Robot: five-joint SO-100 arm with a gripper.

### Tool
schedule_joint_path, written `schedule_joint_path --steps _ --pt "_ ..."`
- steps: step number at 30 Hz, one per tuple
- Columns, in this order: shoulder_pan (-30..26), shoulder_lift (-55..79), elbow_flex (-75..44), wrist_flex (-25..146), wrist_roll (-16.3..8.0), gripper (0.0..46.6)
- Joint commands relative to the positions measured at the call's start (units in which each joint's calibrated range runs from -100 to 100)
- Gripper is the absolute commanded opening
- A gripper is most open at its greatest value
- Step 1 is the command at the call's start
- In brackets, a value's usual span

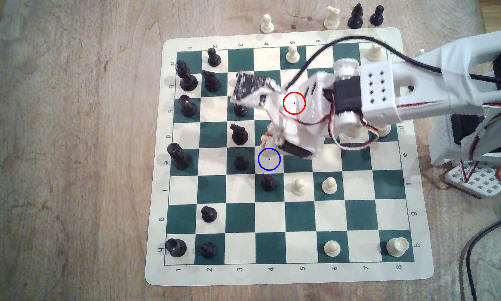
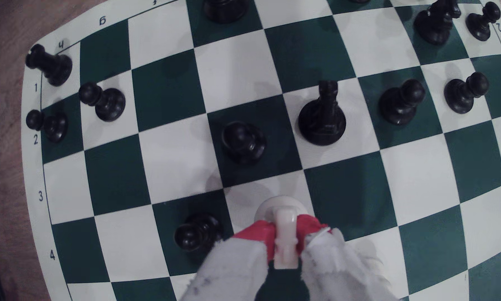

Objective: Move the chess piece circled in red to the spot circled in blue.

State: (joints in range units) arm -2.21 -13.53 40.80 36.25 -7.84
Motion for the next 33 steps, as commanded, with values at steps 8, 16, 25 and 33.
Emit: schedule_joint_path --steps 8,16,25,33 --pt "-0.41 1.39 0.27 -3.17 -0.29 0.3" --pt "-0.80 4.70 -2.36 -2.92 -0.24 0.3" --pt "-1.27 4.87 -4.18 -3.25 -0.29 0.3" --pt "-1.03 4.11 -4.90 -3.66 -0.39 0.3"
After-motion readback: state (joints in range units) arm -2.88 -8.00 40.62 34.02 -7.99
